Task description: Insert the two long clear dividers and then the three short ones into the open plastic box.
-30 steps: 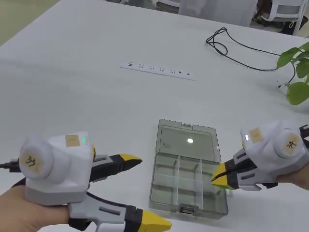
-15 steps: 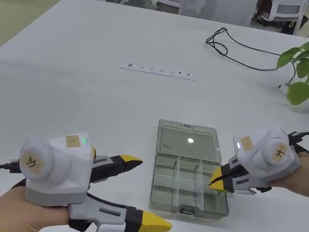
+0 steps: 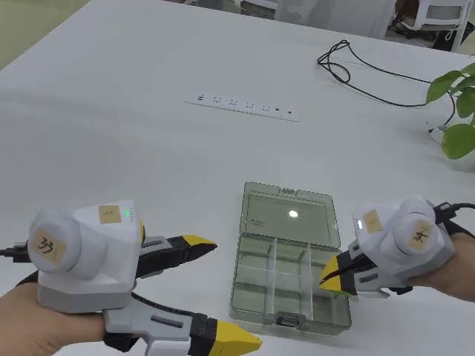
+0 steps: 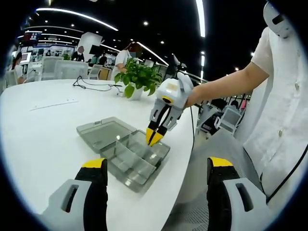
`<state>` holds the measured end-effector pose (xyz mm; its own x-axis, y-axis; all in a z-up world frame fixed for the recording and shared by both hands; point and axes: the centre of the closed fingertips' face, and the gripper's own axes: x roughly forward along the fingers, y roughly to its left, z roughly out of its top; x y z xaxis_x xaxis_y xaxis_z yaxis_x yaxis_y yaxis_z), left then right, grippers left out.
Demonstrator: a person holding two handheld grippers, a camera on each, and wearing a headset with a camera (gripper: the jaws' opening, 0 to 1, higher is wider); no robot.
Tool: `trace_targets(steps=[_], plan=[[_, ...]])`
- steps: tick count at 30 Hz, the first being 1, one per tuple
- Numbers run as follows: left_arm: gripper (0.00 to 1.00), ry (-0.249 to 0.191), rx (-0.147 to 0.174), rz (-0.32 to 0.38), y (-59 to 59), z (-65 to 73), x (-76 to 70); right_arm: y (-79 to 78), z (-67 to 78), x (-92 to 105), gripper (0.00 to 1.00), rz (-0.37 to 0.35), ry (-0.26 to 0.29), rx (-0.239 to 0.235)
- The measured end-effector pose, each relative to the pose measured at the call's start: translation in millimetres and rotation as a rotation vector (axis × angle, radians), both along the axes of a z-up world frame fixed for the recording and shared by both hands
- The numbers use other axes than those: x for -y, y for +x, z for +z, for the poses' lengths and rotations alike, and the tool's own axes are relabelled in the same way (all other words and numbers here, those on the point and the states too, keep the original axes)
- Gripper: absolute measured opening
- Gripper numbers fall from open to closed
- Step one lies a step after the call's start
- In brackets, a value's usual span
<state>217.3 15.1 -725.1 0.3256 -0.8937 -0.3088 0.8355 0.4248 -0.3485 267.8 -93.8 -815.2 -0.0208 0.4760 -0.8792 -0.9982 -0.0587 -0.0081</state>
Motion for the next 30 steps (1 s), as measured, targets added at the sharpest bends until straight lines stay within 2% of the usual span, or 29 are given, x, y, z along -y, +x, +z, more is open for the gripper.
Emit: trace_targets(steps=[6,10,16,19,30], plan=[[0.87,0.004,0.002,-0.001,-0.5,-0.4,-0.4,-0.3,1.1,2.0,0.05,-0.005,-0.004,0.01],[0.87,0.008,0.001,0.001,-1.7,-1.2,-1.6,-0.1,10.2,4.9,0.08,-0.037,0.021,0.016],[0.88,0.015,0.002,0.006,-3.6,-2.2,-4.6,-0.3,30.2,11.7,0.11,-0.133,0.09,0.026],[0.88,0.022,0.005,0.009,-4.3,-2.8,-7.7,-0.3,41.2,18.2,0.14,-0.203,0.132,0.047],[0.95,0.059,0.02,0.016,-2.7,-7.4,-17.2,-16.0,56.2,47.3,0.27,-0.382,0.22,0.057]])
